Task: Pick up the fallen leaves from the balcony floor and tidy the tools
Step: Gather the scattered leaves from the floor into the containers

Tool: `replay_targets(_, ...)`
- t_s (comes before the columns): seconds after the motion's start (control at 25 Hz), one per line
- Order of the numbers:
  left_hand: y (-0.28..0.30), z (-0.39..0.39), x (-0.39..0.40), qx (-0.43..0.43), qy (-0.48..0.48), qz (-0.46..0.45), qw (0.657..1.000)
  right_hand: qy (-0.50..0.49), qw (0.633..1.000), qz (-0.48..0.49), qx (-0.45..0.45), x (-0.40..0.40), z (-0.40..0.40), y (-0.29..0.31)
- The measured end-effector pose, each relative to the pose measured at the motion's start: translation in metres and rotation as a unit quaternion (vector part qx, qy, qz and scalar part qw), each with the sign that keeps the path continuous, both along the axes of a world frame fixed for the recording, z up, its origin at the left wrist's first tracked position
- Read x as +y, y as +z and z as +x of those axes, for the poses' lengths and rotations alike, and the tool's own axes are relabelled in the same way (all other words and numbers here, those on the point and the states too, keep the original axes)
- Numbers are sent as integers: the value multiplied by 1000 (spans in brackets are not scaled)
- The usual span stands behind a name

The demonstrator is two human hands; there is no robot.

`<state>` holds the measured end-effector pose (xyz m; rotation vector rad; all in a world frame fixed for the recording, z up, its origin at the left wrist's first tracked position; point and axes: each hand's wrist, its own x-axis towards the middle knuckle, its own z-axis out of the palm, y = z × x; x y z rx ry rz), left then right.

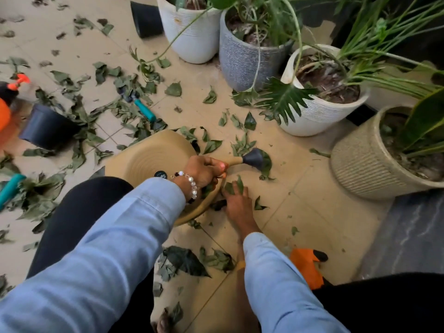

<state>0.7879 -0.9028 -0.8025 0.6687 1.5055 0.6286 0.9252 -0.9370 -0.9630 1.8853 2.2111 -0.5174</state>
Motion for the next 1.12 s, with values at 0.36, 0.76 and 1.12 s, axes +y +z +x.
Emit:
replay_targets(0.36, -8, 7, -1, 113, -28, -32, 993, -459, 777, -20, 431, 30, 9, 49)
replay_targets(0.76, -5, 21, -5, 33, 1, -55, 998, -397, 708, -41, 583, 3, -33, 107)
replay_targets(1.12, -5, 18, -7, -68, 84, -68, 992, -467, 594, -56, 653, -15, -6, 80)
